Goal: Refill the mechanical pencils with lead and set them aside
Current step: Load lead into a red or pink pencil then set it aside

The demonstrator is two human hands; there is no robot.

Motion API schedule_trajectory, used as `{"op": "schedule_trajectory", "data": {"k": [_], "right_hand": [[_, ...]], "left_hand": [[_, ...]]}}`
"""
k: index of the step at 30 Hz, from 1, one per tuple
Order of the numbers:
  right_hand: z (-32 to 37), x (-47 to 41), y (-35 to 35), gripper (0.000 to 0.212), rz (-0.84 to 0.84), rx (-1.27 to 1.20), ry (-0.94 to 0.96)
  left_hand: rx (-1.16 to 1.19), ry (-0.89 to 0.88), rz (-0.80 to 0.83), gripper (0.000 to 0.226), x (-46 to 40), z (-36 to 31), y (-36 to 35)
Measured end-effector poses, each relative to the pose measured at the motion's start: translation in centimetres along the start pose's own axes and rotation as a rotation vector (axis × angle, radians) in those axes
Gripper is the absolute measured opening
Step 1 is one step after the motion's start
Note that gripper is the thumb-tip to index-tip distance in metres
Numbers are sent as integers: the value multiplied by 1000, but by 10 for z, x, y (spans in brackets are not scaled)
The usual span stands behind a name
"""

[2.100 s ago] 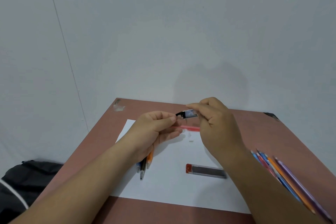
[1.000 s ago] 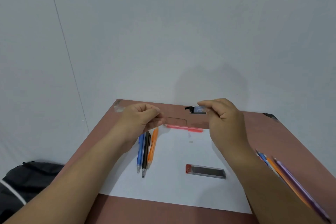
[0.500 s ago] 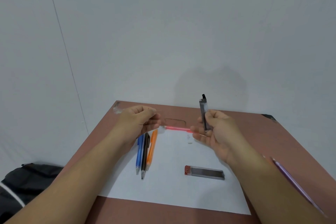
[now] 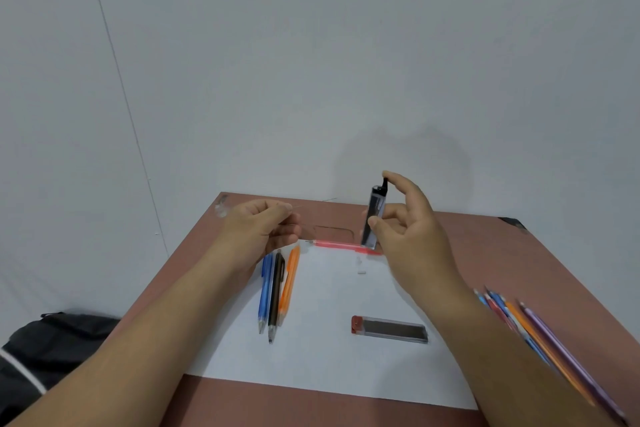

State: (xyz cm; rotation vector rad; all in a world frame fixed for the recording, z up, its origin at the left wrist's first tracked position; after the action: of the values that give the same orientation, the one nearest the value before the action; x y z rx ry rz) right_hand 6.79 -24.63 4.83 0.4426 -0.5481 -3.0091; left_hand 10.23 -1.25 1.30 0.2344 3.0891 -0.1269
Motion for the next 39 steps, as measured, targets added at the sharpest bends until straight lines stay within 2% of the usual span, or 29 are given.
{"op": "schedule_trajectory", "data": {"k": [19,21,25,29,35,39], "right_hand": [[6,3,-13,59,153,17,33],[9,4,-17,60,212,51,38],[10,13,-33,61,451,190,-4],[11,21,-47,45,619,313,-86],[12,25,-53,48,652,219,-119],[9,24,-56,46,654,335,-140]], "left_hand": [[-43,-21,-70,21,0,-1,3],[-53,-26,-76,21,0,-1,3],[-67,-35,-82,21,1,-2,3],[-102,-56,-93,20,1,-5,3],[-208,-90,-89,21,1,-8,-2],[-234,-106,-79,23,3,-11,-5]]}}
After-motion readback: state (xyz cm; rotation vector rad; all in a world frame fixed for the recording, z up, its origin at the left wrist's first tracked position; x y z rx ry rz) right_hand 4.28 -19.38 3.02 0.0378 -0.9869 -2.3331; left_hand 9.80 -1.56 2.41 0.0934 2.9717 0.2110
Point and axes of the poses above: each hand's wrist, its own x-axis away from the middle knuckle, its own y-axis out of the back of the hand, z = x × y, the point moved 6 cm from there along -x, towards the middle knuckle, and after that the axes turned 12 degrees about z, right-handed, at the moved point
